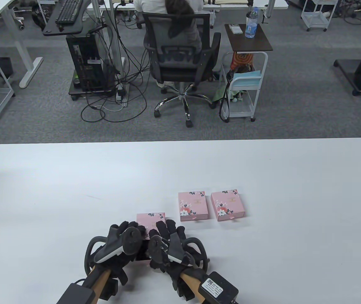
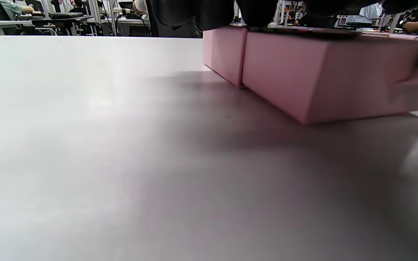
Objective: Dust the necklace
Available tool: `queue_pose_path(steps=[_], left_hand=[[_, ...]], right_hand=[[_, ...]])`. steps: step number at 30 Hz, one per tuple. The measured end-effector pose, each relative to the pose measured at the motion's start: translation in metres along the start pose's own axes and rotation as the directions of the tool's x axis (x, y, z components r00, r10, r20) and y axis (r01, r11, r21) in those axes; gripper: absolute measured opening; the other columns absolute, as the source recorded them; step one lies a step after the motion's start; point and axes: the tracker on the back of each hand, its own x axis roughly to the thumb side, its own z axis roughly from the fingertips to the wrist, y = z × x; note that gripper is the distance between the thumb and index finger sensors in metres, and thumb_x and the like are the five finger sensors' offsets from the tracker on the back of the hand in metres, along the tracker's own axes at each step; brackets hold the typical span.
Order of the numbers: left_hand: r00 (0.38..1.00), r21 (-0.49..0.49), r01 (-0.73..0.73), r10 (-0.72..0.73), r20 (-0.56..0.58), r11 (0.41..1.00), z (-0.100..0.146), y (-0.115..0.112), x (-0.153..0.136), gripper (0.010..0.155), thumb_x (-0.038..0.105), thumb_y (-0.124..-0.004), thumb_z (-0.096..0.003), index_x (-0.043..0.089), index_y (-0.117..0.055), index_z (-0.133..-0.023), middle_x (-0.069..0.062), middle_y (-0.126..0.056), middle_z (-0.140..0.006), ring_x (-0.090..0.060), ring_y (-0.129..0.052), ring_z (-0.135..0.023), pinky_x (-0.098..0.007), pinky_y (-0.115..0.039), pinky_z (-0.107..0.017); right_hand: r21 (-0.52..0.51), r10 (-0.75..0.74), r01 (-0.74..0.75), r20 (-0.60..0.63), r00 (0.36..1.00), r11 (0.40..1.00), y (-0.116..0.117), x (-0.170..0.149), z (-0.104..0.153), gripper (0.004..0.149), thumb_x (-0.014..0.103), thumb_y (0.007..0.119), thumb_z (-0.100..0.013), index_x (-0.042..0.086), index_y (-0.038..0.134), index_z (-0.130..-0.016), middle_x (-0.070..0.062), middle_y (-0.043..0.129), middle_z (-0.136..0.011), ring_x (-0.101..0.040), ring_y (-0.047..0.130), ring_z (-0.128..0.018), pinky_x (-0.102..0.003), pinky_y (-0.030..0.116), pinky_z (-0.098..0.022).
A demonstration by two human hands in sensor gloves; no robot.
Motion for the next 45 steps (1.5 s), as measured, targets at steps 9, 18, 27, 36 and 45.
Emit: queue_pose_path(steps=[9, 18, 27, 36, 45], left_hand=[[0.997, -0.027, -0.077, 0.077, 0.003, 0.997, -0.002, 0.001, -0.005, 0.059, 0.041, -0.049, -0.0570, 0.035, -0.045, -0.116, -0.003, -0.043, -0.128, -0.034, -0.043, -0.120, -0.052, -0.030, -0.085], [0.997, -0.029, -0.083, 0.083, 0.002, 0.996, -0.002, 0.000, -0.006, 0.059, 0.041, -0.049, -0.0571, 0.035, -0.044, -0.116, -0.003, -0.043, -0.128, -0.034, -0.043, -0.120, -0.052, -0.030, -0.085], [0.997, -0.038, -0.077, 0.077, -0.013, 0.996, -0.003, 0.003, -0.005, 0.059, 0.041, -0.050, -0.0572, 0.035, -0.046, -0.115, -0.002, -0.044, -0.128, -0.035, -0.043, -0.120, -0.054, -0.032, -0.084], [1.000, 0.049, 0.010, -0.009, -0.022, 0.999, 0.004, 0.018, -0.008, 0.063, 0.047, -0.052, -0.0560, 0.034, -0.043, -0.117, -0.003, -0.042, -0.129, -0.037, -0.041, -0.120, -0.055, -0.031, -0.084], [0.976, 0.242, 0.188, -0.153, -0.156, 0.952, 0.030, 0.027, -0.044, 0.081, 0.060, -0.044, -0.0521, 0.027, -0.018, -0.121, -0.015, -0.019, -0.130, -0.047, -0.024, -0.118, -0.061, -0.025, -0.083]], right_hand=[[-0.001, 0.033, -0.033, -0.122, 0.992, 0.999, -0.007, -0.004, -0.025, 0.092, 0.057, 0.078, -0.039, 0.033, 0.029, -0.112, -0.007, 0.012, -0.124, -0.040, 0.012, -0.115, -0.056, 0.023, -0.086], [-0.012, 0.014, -0.017, -0.204, 0.979, 1.000, -0.008, -0.003, -0.045, 0.089, 0.057, 0.077, -0.040, 0.035, 0.028, -0.111, -0.006, 0.012, -0.124, -0.039, 0.012, -0.116, -0.055, 0.022, -0.087], [-0.027, -0.005, 0.001, -0.179, 0.984, 1.000, -0.024, -0.002, -0.044, 0.083, 0.054, 0.075, -0.043, 0.035, 0.031, -0.111, -0.006, 0.019, -0.124, -0.038, 0.020, -0.117, -0.055, 0.028, -0.086], [-0.074, -0.035, 0.023, -0.161, 0.986, 0.997, -0.060, -0.002, -0.032, 0.076, 0.053, 0.070, -0.048, 0.034, 0.032, -0.111, -0.010, 0.024, -0.123, -0.041, 0.031, -0.114, -0.055, 0.036, -0.084], [0.056, -0.033, 0.043, -0.163, 0.986, 0.998, -0.036, 0.013, -0.049, 0.078, 0.055, 0.069, -0.049, 0.035, 0.029, -0.112, -0.015, 0.024, -0.122, -0.049, 0.046, -0.109, -0.056, 0.048, -0.080]])
